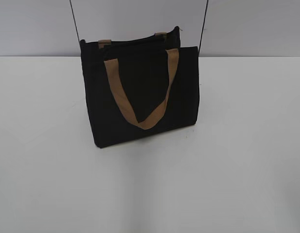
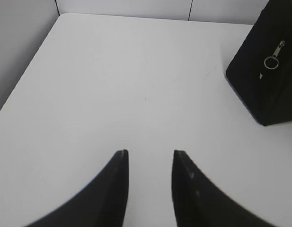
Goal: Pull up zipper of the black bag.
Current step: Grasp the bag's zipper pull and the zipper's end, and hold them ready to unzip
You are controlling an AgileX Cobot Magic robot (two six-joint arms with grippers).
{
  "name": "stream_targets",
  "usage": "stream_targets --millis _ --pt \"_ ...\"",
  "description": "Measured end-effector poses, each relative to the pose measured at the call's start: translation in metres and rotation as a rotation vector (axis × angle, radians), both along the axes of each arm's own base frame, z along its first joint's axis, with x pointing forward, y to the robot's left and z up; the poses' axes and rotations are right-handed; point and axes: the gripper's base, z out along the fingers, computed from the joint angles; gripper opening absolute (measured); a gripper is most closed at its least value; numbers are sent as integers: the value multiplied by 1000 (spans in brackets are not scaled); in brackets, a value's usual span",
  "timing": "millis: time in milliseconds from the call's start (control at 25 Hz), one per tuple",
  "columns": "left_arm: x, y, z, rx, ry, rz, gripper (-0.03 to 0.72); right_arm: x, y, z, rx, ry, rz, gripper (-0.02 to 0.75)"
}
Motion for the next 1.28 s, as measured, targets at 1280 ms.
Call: stream_targets --millis 1280 --pt "2 0 0 1 15 0 241 0 0 0 0 0 0 396"
